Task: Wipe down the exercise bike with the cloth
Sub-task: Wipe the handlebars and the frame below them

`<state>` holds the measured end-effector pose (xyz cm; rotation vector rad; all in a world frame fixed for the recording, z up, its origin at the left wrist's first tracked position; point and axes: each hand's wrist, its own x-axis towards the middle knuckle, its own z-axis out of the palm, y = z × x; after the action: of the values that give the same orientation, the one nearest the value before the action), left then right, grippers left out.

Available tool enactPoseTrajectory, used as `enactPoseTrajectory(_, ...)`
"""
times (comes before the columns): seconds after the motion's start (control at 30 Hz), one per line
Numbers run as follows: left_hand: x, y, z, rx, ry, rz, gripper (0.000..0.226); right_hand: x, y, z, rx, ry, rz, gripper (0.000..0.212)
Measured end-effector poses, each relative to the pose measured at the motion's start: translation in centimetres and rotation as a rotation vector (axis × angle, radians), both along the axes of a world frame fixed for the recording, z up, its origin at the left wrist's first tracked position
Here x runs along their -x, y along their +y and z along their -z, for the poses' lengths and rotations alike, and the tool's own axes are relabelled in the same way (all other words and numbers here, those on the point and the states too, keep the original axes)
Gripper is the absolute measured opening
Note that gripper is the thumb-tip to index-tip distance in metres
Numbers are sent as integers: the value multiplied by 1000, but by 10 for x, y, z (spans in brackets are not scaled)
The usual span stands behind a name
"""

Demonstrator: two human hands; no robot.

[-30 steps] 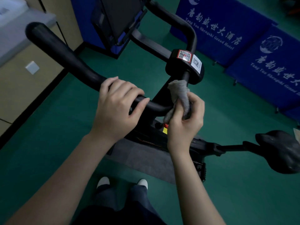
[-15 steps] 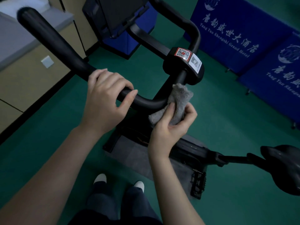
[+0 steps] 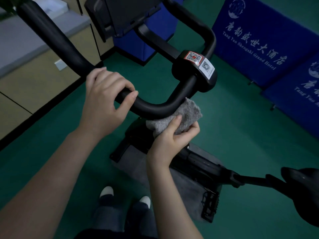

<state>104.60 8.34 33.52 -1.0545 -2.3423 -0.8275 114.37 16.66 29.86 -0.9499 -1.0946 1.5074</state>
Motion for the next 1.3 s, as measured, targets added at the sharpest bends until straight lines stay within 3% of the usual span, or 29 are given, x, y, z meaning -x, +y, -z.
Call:
enactPoseTrajectory(0.4,2,0,3,-14,26,22,27,-23,-34,10,-16,-13,-201,31)
enactPoseTrajectory(0.7,4,0,5,-16,17,48,30,-1,-10,8,90,19,30,35)
enactPoseTrajectory(0.97,8,-1,7,-30,47,67,30,1,-17,14,295,-14,-56,54)
enactPoseTrajectory(1.13,10,-1,8,-30,52,61,31,0,-27,16,348,-46,-140,42)
enactPoseTrajectory(1.3,8,-1,6,-15,43,51,32,-4,-4,12,373,-38,-136,63)
